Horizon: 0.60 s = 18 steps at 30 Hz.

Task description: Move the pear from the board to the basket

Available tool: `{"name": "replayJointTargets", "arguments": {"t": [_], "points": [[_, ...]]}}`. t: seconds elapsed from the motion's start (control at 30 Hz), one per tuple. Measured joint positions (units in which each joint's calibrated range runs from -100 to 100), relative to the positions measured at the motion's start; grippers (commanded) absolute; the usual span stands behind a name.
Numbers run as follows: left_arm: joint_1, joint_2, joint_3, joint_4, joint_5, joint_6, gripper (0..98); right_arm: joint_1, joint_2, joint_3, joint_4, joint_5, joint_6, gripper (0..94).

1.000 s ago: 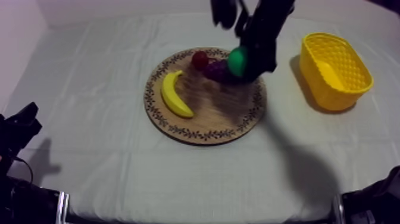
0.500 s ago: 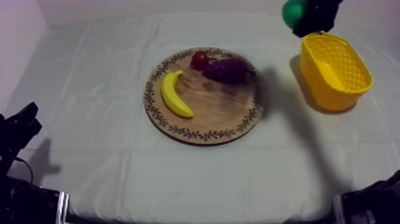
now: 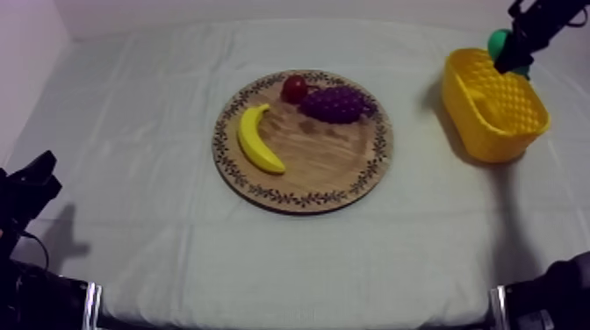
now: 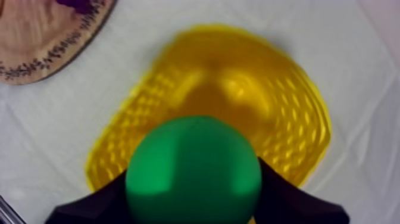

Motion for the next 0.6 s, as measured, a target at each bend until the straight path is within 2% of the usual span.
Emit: {"name": "replayJointTargets", "arguments": {"t": [0.17,0.27,0.43,0.6], "points": [[0.0,0.0,0.0,0.0,0.0,0.0,0.1,1.9,3.6,1.2,1.0,-2.2,-0.8,63.9],[0.0,0.0,0.0,0.0,0.0,0.0,0.1,2.2,4.3,1.3,1.2,-2.2,-1.4,68.4],[0.0,0.0,0.0,0.0,0.0,0.0,0.1,2.6,2.9,1.6,0.9,-1.3,-1.6,69.2],[0.0,0.0,0.0,0.0,0.0,0.0,0.1,3.2,-2.1,3.3,-0.2,0.4,-1.9,64.9]]}}
